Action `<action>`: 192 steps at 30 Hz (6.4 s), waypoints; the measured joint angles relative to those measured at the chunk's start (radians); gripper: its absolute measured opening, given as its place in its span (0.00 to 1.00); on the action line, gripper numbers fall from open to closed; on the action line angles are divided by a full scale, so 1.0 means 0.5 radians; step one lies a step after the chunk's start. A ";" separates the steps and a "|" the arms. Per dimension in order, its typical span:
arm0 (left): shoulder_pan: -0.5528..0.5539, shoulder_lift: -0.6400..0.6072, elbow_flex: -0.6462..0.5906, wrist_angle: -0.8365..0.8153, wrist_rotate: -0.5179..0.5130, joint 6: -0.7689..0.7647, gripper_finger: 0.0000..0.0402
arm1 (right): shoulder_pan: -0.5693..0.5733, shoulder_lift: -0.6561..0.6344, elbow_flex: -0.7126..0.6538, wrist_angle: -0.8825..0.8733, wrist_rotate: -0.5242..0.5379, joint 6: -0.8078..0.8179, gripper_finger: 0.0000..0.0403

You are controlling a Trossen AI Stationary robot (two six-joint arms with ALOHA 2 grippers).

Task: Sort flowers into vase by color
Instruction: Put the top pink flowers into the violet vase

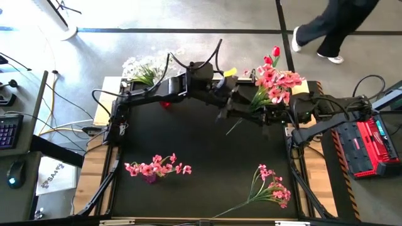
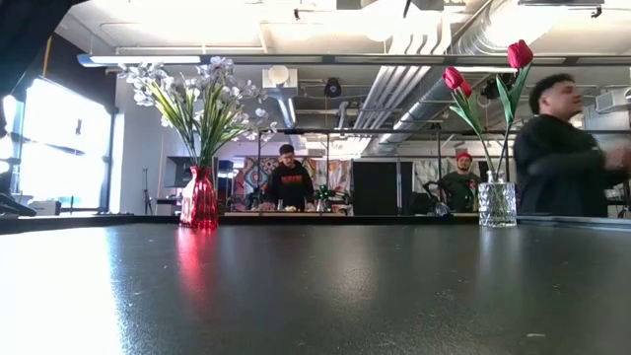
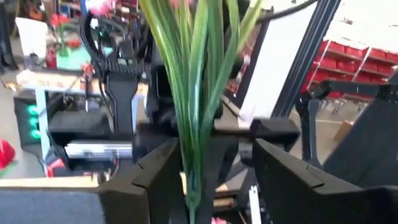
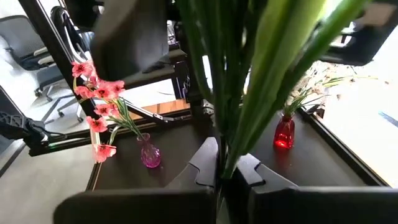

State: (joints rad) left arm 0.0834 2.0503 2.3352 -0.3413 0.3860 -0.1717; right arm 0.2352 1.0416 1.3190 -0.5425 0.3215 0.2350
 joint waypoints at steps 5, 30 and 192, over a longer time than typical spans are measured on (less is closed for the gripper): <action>0.005 0.050 0.002 0.014 -0.021 0.027 0.39 | 0.000 0.000 0.000 0.000 -0.014 0.000 0.00; 0.021 -0.148 0.032 -0.182 -0.602 0.311 0.00 | 0.003 -0.012 0.000 -0.676 0.438 0.524 0.22; -2.343 -2.899 -4.057 1.185 -2.650 -0.169 0.00 | 0.202 0.315 -0.737 0.319 0.492 1.834 0.23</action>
State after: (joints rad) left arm -1.0882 0.6010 0.3067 0.2514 -0.9389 -0.2562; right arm 0.3362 1.1992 0.9504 -0.3828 0.5674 1.1519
